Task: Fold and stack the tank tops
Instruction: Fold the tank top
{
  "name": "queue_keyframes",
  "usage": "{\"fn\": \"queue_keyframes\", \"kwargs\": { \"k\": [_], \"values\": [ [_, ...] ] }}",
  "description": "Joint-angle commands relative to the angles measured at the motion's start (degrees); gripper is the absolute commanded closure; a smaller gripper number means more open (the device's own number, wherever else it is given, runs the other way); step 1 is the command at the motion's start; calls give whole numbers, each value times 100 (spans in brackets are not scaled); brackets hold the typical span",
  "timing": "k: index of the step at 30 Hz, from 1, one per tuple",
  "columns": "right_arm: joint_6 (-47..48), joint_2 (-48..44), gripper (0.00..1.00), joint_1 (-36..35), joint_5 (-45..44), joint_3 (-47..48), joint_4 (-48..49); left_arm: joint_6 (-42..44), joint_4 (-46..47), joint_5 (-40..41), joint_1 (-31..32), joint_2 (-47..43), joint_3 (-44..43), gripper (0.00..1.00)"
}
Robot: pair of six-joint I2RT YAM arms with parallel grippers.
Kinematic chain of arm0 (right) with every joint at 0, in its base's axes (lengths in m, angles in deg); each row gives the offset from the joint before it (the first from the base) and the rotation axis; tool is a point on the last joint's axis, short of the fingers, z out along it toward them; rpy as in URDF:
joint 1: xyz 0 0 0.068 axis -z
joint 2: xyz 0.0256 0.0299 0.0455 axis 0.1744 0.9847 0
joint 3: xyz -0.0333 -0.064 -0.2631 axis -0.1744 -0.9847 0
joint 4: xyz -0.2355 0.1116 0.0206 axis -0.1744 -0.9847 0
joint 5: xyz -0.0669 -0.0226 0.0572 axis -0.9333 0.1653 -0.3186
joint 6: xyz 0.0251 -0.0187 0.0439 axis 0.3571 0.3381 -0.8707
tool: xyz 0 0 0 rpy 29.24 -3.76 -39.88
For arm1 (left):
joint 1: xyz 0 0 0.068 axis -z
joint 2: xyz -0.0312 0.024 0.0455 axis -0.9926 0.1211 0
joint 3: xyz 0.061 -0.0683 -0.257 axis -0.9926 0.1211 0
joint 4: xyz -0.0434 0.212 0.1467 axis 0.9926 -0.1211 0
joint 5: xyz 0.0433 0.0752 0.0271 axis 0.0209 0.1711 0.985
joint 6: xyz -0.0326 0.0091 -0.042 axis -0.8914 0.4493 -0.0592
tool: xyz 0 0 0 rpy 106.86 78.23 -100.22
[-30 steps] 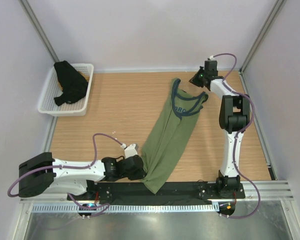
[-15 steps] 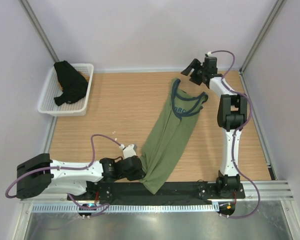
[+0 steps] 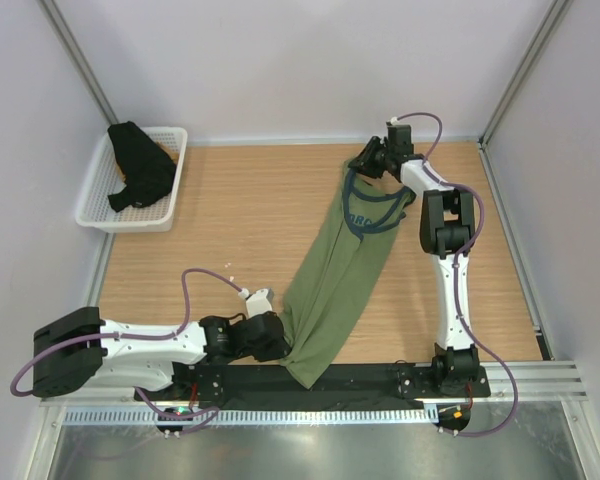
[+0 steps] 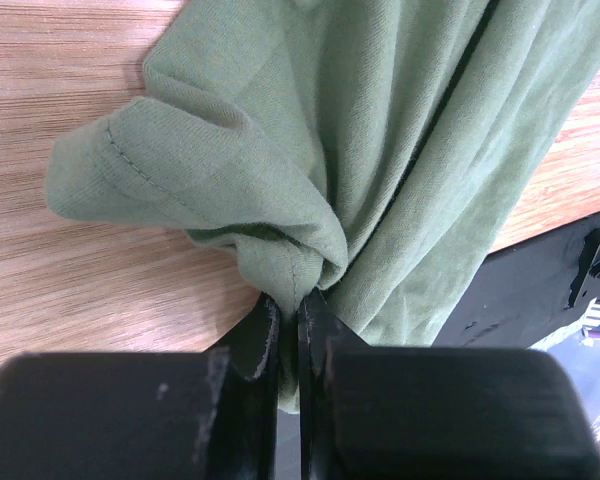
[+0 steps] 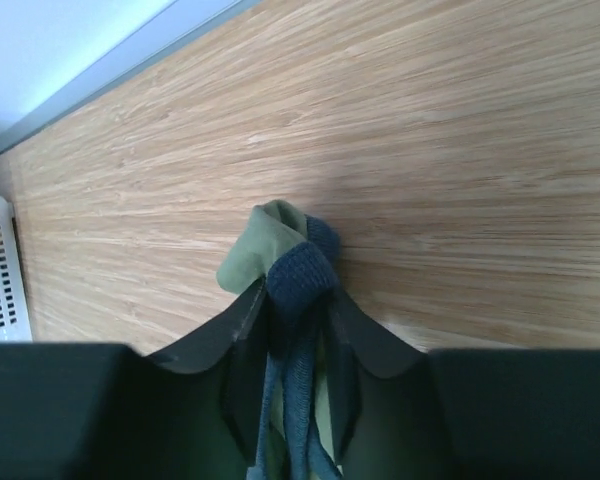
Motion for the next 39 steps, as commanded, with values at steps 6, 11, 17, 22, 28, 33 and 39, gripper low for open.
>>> {"fn": "queue_keyframes", "kwargs": {
  "k": [6, 11, 17, 22, 28, 33, 39],
  "values": [
    [451, -376, 92, -5, -745, 411, -234, 46, -360, 164, 48, -28, 117, 97],
    [584, -990, 94, -4, -1061, -159, -42, 37, -343, 173, 48, -28, 117, 97],
    [628, -1589, 89, 22, -1536, -818, 248, 19, -343, 173, 48, -10, 126, 97],
    [313, -1704, 89, 232, -1932, -1100, 240, 2, -343, 190, 40, -45, 169, 97],
    [118, -1476, 55, 365, -1589, -1365, 390, -16, -369, 208, 48, -116, 178, 91],
    [118, -1449, 46, 400, -1563, -1444, 345, -77, -982, 505, 48, -616, 117, 55],
    [232, -2037, 38, 409, -1545, -1988, 512, -270, -1879, 884, 40, -1818, 135, 36]
  ]
}}
